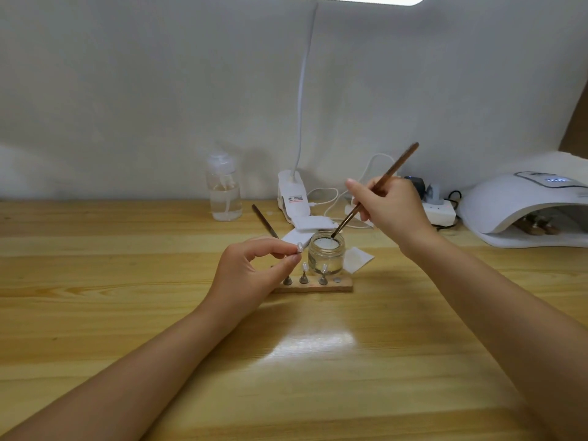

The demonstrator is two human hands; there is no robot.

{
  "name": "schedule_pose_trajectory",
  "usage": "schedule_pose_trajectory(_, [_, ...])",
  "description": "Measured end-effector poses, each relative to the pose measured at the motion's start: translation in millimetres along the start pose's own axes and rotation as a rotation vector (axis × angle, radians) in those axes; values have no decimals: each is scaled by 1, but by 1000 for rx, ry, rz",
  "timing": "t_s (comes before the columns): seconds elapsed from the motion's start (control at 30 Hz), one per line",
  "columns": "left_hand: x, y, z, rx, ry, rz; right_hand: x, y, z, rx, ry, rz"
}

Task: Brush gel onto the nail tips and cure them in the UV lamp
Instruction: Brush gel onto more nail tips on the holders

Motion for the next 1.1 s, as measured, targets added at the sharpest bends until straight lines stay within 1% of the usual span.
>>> schedule_pose_trajectory(0.13, [0,0,0,9,13,-6,-2,5,11,96,-75,33])
schedule_pose_trajectory(0.27, [0,-1,0,2,30,0,-3,12,15,101,-80,47])
schedule_pose_trajectory(0.37, [0,-1,1,-11,36,0,-4,17,13,120,-72,97])
schedule_pose_trajectory(0.47, [0,-1,0,-11,40,1,-10,19,6,218,-42,143])
schedule_pose_trajectory(0.57, [0,-1,1,-12,36,-7,-24,15,-6,353,18,88])
schedule_pose_trajectory(0.67, [0,-1,0,-8,33,-8,-42,5,-15,383,155,-31])
schedule_pose_trajectory(0.77, [1,-2,-1,6,41,7,-56,-3,-19,448,239,-67])
schedule_pose_trajectory(0.83, [1,-2,0,-2,41,16,-61,-8,-19,478,249,-51])
schedule_pose_trajectory(0.93, [0,-2,1,-19,23,9,-66,-15,-18,442,220,-29])
schedule_pose_trajectory(1.1, [0,-2,0,-23,34,12,-68,-20,-14,397,242,-55])
Point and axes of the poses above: each hand's wrist, its own x-axis towards the middle knuckle, its own y-axis out of the back of the hand, z = x × y, the point moved 1 cm from there along x, towards the middle knuckle, and after that the axes turned 5 degrees about x, right-handed, at the moved point
